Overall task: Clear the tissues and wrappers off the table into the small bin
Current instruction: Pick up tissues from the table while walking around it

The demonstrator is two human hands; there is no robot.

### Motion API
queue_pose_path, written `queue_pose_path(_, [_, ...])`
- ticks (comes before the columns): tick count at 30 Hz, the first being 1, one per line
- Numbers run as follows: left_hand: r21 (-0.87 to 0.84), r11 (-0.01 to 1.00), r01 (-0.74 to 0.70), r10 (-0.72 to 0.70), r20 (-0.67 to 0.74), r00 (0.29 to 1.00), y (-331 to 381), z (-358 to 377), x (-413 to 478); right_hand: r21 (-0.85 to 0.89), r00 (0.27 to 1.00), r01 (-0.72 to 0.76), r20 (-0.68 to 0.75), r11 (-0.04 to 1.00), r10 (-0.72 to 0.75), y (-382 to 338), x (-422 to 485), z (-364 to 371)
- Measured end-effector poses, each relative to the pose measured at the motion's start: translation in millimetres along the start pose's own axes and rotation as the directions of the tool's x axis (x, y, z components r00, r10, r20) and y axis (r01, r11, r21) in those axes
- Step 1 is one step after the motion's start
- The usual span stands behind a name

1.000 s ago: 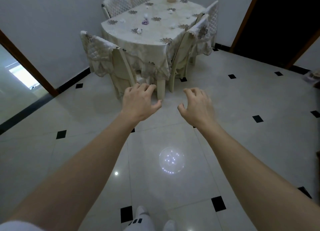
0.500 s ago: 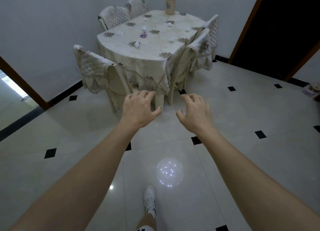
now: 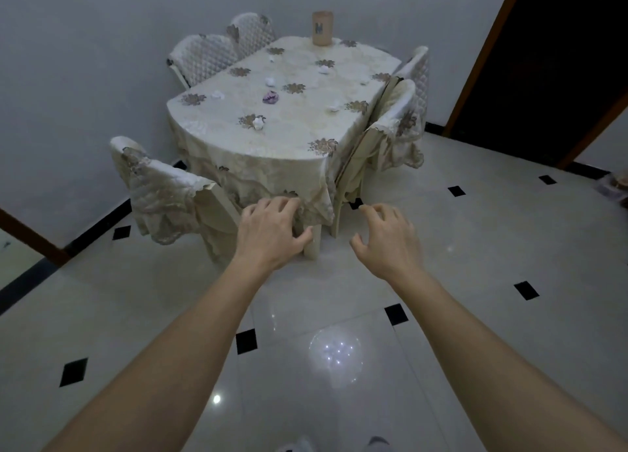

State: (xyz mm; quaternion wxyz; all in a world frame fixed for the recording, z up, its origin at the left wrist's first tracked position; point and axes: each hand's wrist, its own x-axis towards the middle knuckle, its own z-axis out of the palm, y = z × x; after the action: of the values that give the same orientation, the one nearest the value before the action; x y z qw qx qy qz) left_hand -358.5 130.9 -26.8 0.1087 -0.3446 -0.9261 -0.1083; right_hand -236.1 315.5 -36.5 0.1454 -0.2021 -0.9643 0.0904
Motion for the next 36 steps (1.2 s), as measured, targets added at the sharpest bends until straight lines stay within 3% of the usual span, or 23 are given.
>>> queue_pose_path(17, [-0.008, 1.0, 0.03, -0.03, 0.03, 0.999, 7, 96, 248, 0.012, 0.998, 0.052, -0.028, 0.999, -0.052, 101, 253, 65])
queue_pose_path(26, [-0.019, 0.98, 0.198, -0.196, 0.089, 0.977, 9, 143, 360, 0.054, 0.989, 0.143, 0.023, 0.988, -0.144, 141, 398, 89])
queue_pose_path(36, [-0.012, 0.932, 0.362, -0.36, 0.085, 0.929, -53, 174, 425, 0.105, 0.97, 0.208, 0.11, 0.973, -0.219, 139, 512, 137])
